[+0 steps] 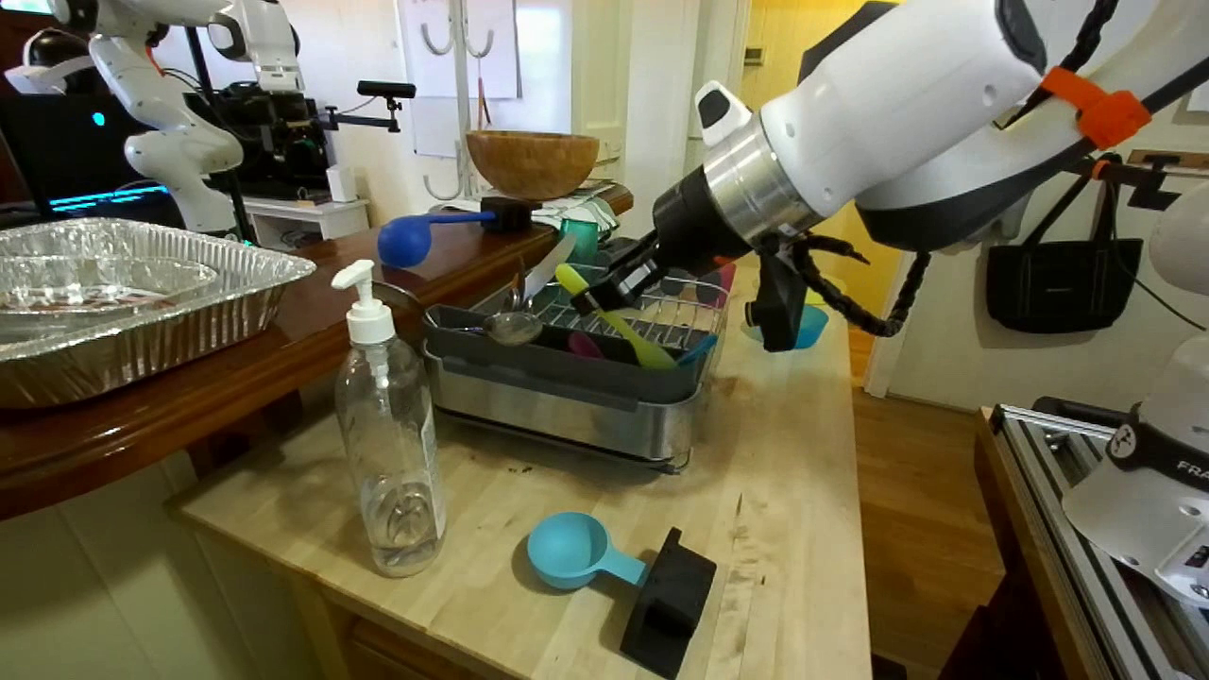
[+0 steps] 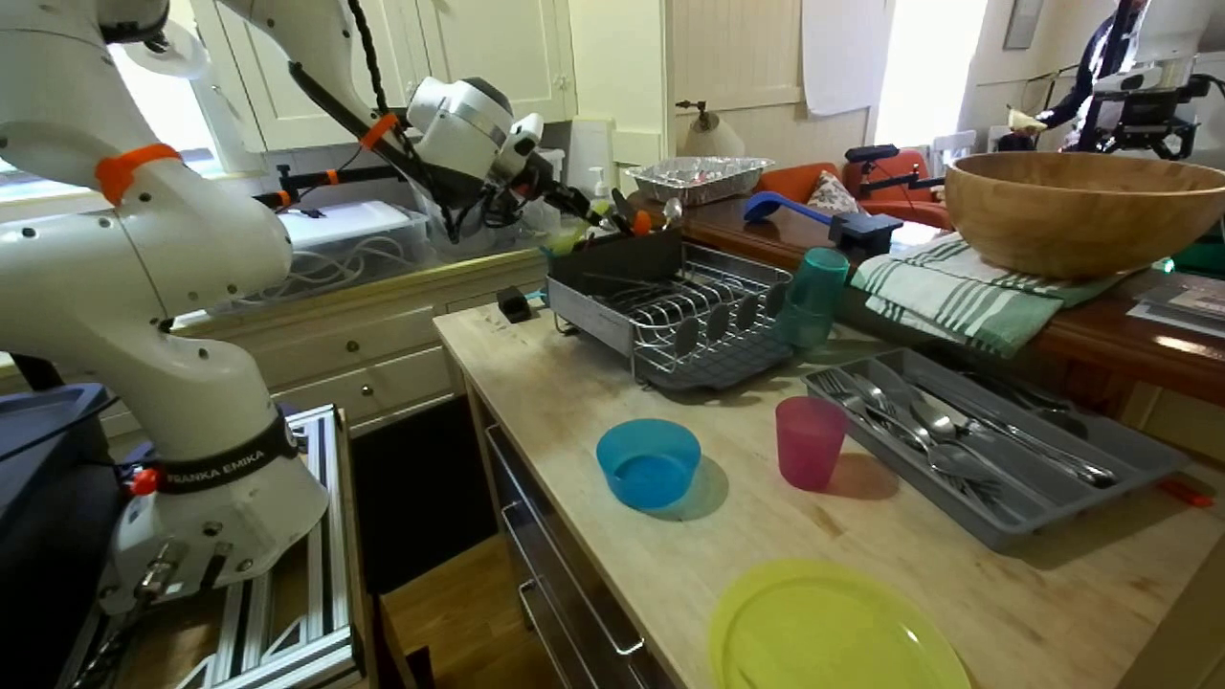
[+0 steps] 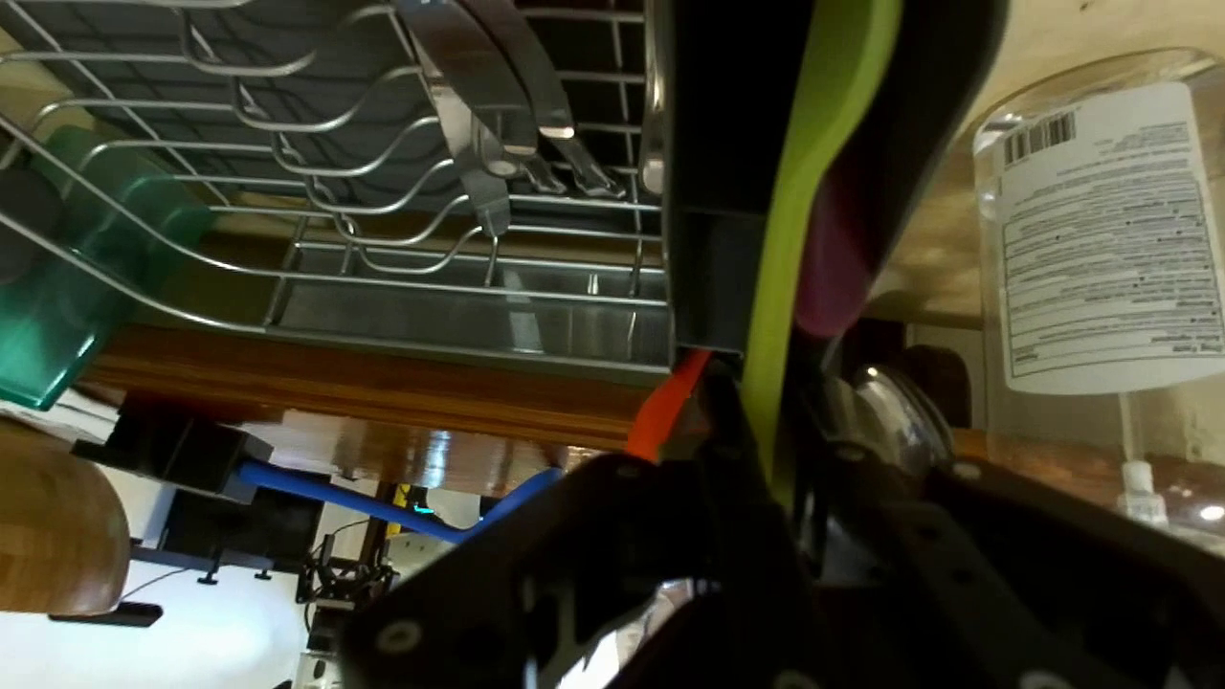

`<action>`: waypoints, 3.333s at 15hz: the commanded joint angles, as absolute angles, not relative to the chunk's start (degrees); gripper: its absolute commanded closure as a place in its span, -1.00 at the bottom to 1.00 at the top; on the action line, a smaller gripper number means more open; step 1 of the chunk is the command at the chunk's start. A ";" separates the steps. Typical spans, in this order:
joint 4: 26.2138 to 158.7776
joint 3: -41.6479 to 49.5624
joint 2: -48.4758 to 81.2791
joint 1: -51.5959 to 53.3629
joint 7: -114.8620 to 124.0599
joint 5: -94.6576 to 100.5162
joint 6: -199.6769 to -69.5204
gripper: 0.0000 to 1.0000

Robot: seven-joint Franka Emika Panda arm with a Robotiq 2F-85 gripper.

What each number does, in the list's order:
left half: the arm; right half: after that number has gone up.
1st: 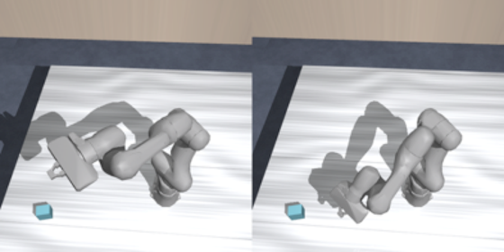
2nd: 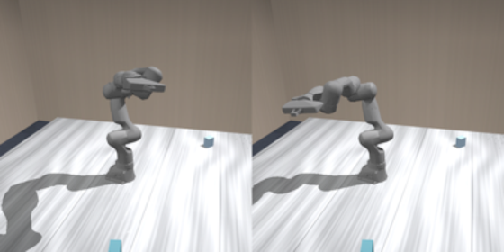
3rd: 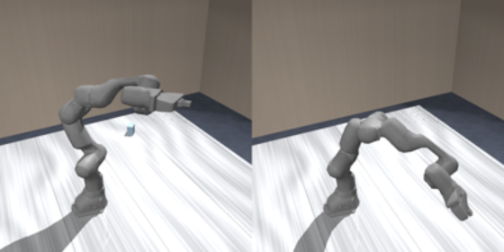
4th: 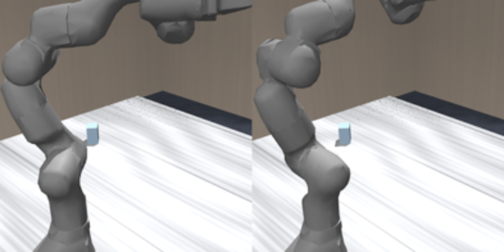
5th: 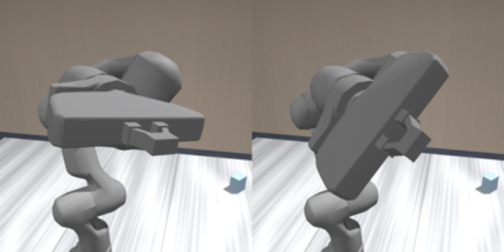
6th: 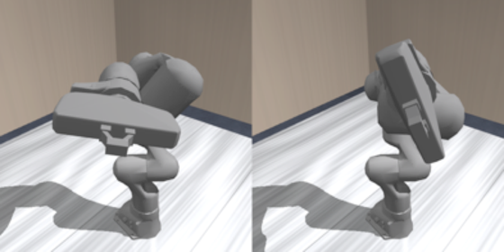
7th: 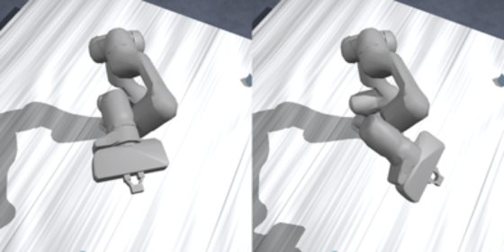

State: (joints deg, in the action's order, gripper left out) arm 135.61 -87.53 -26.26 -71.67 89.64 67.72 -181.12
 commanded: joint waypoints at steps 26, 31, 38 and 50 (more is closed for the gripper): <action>130.00 -87.63 -42.00 -81.91 99.98 58.07 -194.58 -1.00; 130.49 -85.45 -34.45 -80.68 99.30 59.44 -194.20 -1.00; 131.16 -83.17 -20.14 -77.02 96.55 64.38 -188.88 -1.00; 131.08 -72.26 -0.15 -62.41 77.44 56.33 -175.75 -1.00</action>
State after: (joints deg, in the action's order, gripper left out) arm 131.80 -73.96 -4.99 -65.57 82.38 58.51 -179.20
